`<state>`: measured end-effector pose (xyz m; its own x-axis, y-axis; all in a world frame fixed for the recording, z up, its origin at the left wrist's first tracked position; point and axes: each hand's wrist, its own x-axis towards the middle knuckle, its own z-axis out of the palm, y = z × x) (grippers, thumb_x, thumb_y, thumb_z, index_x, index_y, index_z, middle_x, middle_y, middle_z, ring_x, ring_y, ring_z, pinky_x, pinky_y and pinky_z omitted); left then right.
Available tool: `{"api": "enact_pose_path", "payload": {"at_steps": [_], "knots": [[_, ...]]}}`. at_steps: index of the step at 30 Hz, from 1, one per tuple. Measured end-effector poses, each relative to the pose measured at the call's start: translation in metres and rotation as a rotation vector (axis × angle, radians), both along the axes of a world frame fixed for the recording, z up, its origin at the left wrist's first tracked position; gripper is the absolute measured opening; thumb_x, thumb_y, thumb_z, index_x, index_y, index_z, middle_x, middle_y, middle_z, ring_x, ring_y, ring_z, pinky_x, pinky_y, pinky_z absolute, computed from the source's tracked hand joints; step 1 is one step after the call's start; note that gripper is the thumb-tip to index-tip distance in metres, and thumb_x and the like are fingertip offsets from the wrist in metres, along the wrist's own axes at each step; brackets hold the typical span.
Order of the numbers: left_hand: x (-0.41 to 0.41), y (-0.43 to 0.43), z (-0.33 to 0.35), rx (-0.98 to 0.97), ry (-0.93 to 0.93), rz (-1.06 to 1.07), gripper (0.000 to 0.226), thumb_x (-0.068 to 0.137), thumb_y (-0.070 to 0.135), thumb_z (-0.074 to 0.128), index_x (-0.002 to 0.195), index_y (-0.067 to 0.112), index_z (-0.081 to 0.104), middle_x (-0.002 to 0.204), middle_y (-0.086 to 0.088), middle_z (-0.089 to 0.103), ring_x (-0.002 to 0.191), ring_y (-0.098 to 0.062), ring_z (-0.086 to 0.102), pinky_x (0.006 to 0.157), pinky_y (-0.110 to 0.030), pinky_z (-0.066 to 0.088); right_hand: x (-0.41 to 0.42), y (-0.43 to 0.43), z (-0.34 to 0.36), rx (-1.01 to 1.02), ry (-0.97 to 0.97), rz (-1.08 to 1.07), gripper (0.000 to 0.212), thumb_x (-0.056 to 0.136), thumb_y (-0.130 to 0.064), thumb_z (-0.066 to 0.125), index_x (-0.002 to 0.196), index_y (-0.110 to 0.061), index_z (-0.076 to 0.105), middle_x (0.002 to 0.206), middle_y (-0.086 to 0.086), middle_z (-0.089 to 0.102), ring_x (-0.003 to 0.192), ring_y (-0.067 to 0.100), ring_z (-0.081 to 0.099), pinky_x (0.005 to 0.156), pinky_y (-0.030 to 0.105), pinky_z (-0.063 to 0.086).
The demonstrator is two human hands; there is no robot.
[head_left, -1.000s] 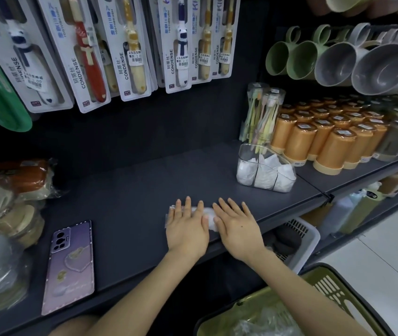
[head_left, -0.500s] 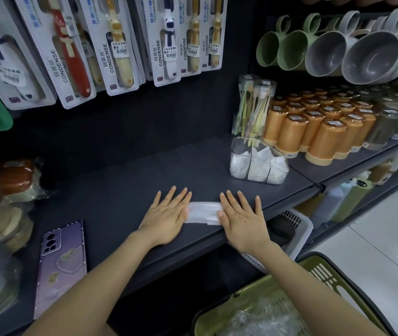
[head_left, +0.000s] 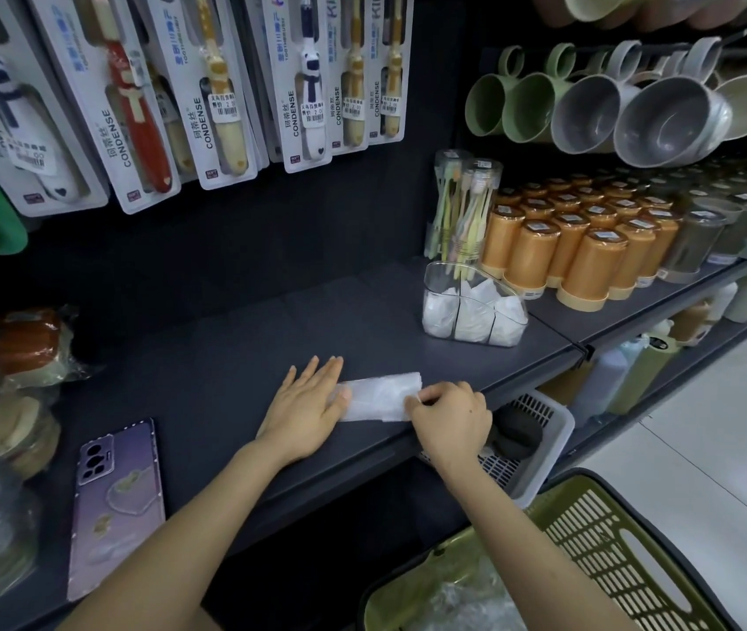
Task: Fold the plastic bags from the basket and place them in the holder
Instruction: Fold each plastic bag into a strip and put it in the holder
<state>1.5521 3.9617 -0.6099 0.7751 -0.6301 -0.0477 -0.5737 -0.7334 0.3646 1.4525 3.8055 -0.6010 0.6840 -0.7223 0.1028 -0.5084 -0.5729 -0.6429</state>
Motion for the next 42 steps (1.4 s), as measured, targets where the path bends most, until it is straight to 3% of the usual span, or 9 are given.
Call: {"api": "enact_pose_path", "payload": {"at_steps": [4,12,16,19,27,34,37,40,42], "knots": [[-0.006,0.010,0.020,-0.650,0.423,0.228,0.046,0.094,0.029,0.060,0.139,0.025,0.048,0.147,0.007,0.043,0.139,-0.012,0.033,0.109,-0.023,0.027,-0.008,-0.009,0.014,0.344,-0.196,0.106,0.014,0.083,-0.022,0.069,0.072,-0.023,0.059,0.074,-0.011,0.064,0.080,0.015,0.062,0.079,0.035,0.049],[-0.026,0.001,0.061,-0.560,0.696,-0.041,0.007,0.079,0.006,0.071,0.085,0.005,0.067,0.076,0.001,0.064,0.075,-0.011,0.060,0.067,-0.017,0.045,-0.017,-0.032,0.072,0.490,-0.181,0.545,0.014,0.086,-0.005,0.066,0.080,-0.011,0.055,0.054,-0.002,0.058,0.059,0.011,0.055,0.068,0.035,0.055],[-0.040,-0.002,0.069,-0.664,0.804,0.036,0.042,0.067,0.017,0.071,0.101,-0.007,0.063,0.086,-0.012,0.068,0.082,-0.021,0.064,0.072,-0.029,0.047,-0.017,-0.038,0.092,0.551,-0.219,0.552,0.013,0.088,-0.007,0.065,0.096,-0.014,0.057,0.079,0.013,0.068,0.070,0.017,0.060,0.063,0.032,0.053],[-0.050,-0.006,0.070,-0.782,0.863,0.154,0.036,0.074,0.010,0.072,0.107,-0.003,0.065,0.102,-0.020,0.070,0.092,-0.029,0.067,0.080,-0.042,0.046,-0.028,-0.027,0.086,0.771,-0.255,0.526,0.027,0.088,-0.016,0.068,0.113,-0.014,0.058,0.095,0.012,0.071,0.076,0.016,0.067,0.061,0.029,0.054],[-0.073,-0.012,0.076,-0.959,0.957,0.349,0.024,0.084,-0.002,0.064,0.108,0.000,0.067,0.104,-0.018,0.072,0.098,-0.035,0.068,0.089,-0.049,0.054,-0.048,0.006,0.062,0.943,-0.367,0.461,0.013,0.089,-0.003,0.063,0.101,-0.006,0.065,0.081,0.006,0.071,0.070,0.016,0.065,0.053,0.026,0.049],[-0.074,-0.008,0.078,-1.022,1.058,0.332,0.031,0.083,0.000,0.060,0.113,-0.006,0.063,0.110,-0.025,0.068,0.100,-0.039,0.066,0.094,-0.050,0.050,-0.051,0.005,0.065,0.839,-0.503,0.529,0.021,0.086,0.009,0.059,0.089,-0.010,0.068,0.079,0.004,0.069,0.069,0.013,0.063,0.055,0.023,0.048],[-0.068,-0.001,0.084,-1.033,1.198,0.266,0.046,0.081,0.024,0.054,0.115,-0.006,0.061,0.094,-0.022,0.069,0.077,-0.029,0.066,0.070,-0.039,0.054,-0.051,-0.001,0.065,0.684,-0.551,0.588,0.033,0.083,0.015,0.056,0.079,-0.015,0.069,0.077,-0.005,0.069,0.073,0.007,0.062,0.064,0.023,0.049],[-0.064,0.002,0.089,-0.894,1.247,0.194,0.065,0.082,0.051,0.057,0.117,-0.003,0.063,0.101,-0.021,0.067,0.084,-0.030,0.066,0.071,-0.039,0.056,-0.051,-0.008,0.063,0.497,-0.614,0.677,0.033,0.082,0.013,0.057,0.079,-0.018,0.070,0.082,-0.007,0.067,0.078,0.008,0.061,0.071,0.021,0.048],[-0.065,0.001,0.092,-0.806,1.187,0.083,0.048,0.075,0.034,0.073,0.111,0.003,0.067,0.099,-0.014,0.070,0.084,-0.024,0.068,0.069,-0.034,0.058,-0.050,-0.013,0.062,0.345,-0.635,0.721,0.034,0.078,0.007,0.054,0.077,-0.021,0.071,0.085,-0.006,0.064,0.079,0.010,0.060,0.069,0.023,0.047]]}}
